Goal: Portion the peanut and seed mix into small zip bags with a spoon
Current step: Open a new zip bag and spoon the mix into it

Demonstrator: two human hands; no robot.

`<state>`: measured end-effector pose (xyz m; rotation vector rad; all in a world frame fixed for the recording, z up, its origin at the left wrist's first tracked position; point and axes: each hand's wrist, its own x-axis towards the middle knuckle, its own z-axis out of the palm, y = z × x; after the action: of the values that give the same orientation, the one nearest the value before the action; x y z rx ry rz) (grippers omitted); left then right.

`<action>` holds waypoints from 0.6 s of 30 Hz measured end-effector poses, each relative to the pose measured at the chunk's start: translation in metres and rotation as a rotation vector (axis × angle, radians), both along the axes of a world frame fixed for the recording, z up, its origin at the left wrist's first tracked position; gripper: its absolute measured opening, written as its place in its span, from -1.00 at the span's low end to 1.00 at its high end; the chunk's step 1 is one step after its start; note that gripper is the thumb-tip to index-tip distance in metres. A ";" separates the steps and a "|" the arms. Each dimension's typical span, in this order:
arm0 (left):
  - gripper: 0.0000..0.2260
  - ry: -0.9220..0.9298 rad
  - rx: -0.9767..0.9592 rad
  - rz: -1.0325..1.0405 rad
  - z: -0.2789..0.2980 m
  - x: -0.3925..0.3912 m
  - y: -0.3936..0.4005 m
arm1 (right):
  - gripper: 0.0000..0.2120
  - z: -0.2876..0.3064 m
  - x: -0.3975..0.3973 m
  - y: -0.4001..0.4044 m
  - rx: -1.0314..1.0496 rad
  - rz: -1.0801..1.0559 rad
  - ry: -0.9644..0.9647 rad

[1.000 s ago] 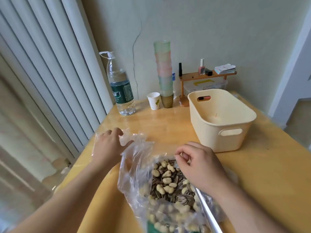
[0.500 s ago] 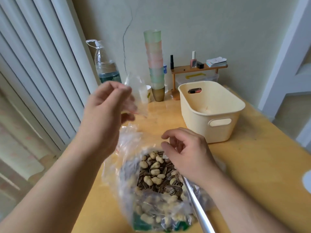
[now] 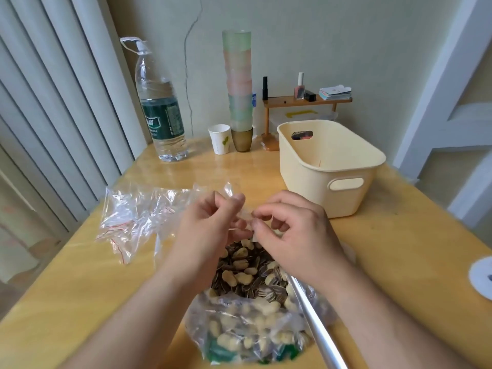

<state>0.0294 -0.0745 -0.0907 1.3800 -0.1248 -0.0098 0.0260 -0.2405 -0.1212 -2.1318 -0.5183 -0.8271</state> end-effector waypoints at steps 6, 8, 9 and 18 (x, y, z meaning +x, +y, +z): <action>-0.55 -0.248 0.182 -0.087 -0.015 -0.006 0.007 | -0.93 0.005 -0.008 0.002 0.266 0.019 0.193; -0.63 -0.349 0.355 -0.147 -0.017 -0.009 0.010 | -0.93 0.008 -0.011 0.003 0.430 0.091 0.343; -0.65 -0.372 0.388 -0.150 -0.017 -0.010 0.011 | -0.92 0.010 -0.012 0.002 0.503 0.136 0.406; -0.93 -0.346 0.457 0.014 -0.015 -0.013 0.011 | -0.88 0.017 -0.017 0.001 0.530 0.259 0.482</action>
<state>0.0160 -0.0636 -0.1053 1.8306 -0.4224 0.2258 0.0086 -0.2399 -0.1041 -1.6441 -0.2702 -0.2443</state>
